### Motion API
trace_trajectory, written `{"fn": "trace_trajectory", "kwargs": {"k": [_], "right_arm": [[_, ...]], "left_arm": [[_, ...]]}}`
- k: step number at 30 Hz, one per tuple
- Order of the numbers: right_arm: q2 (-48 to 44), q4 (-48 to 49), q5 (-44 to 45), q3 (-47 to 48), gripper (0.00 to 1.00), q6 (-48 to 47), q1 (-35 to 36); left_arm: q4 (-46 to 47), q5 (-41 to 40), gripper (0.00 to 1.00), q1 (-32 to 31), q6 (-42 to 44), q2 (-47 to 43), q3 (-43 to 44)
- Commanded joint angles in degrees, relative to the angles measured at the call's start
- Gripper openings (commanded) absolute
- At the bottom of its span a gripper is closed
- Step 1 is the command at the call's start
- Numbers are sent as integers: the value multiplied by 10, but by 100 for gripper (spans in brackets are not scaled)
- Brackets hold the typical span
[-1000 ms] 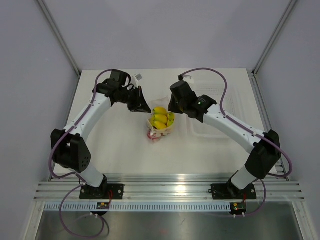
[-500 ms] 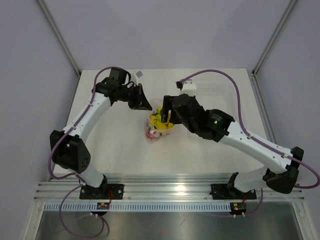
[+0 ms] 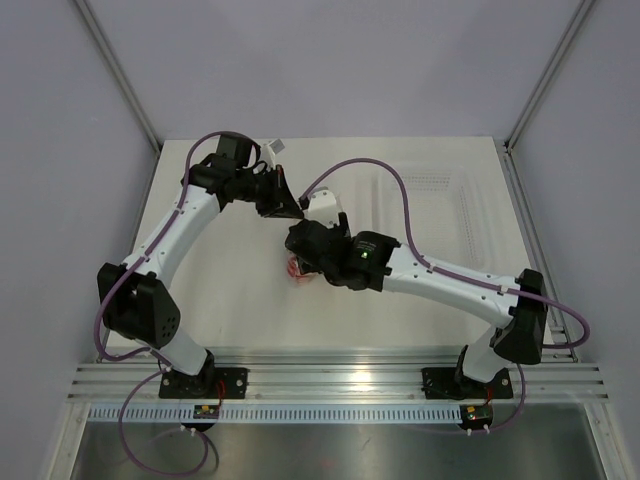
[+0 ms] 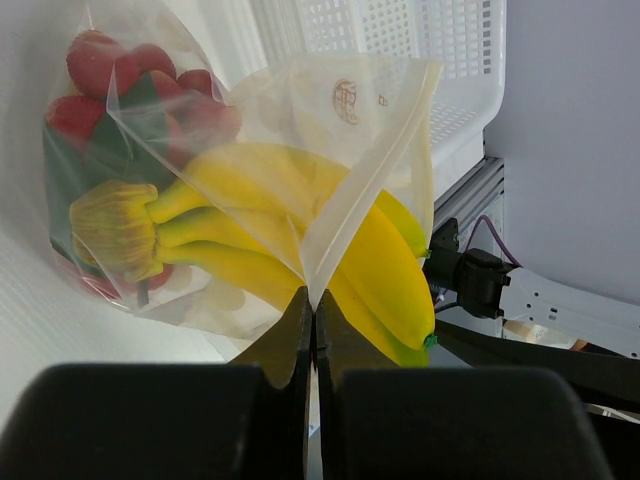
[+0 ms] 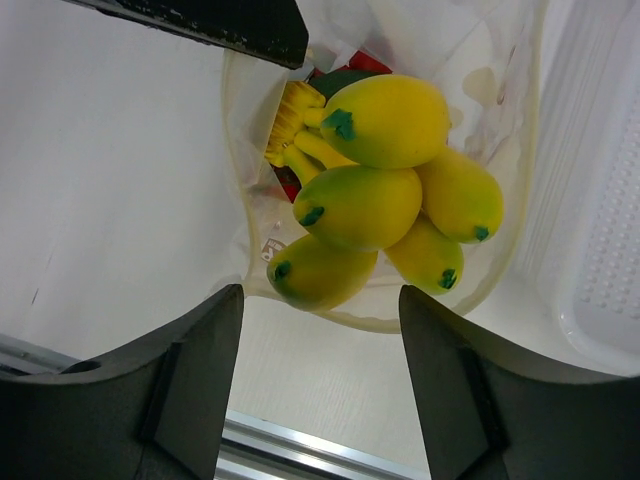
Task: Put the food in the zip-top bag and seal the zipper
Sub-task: Adjust the zipper food storage bag at the center of the board.
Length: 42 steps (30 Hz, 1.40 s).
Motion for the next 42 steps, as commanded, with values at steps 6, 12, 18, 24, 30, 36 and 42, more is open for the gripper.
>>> {"fn": "trace_trajectory", "kwargs": {"k": [6,12,18,24,30,36,42], "right_arm": [[19,6,79,44,62,-26,1],[23,18,92,29,58,-20,-16],[30,46,70,27,63,-32,-58],[56,55,55,46,29,-39,-79],[45,66,35,49,0,-35,-85],[51,59,-67,84,0,-30,-143],[68,12,-175,160,0,-26,-179]], "left_arm": [[9,23,0,-1,-1,-32,31],[6,24,0,-1,3,-34,32],[3,30,0,-1,9,-39,30],[5,35,0,-1,10,-37,30],[4,38,0,-1,13,-31,30],[-1,39,0,-12,26,-23,35],[-4,40,0,-16,33,-13,43]]}}
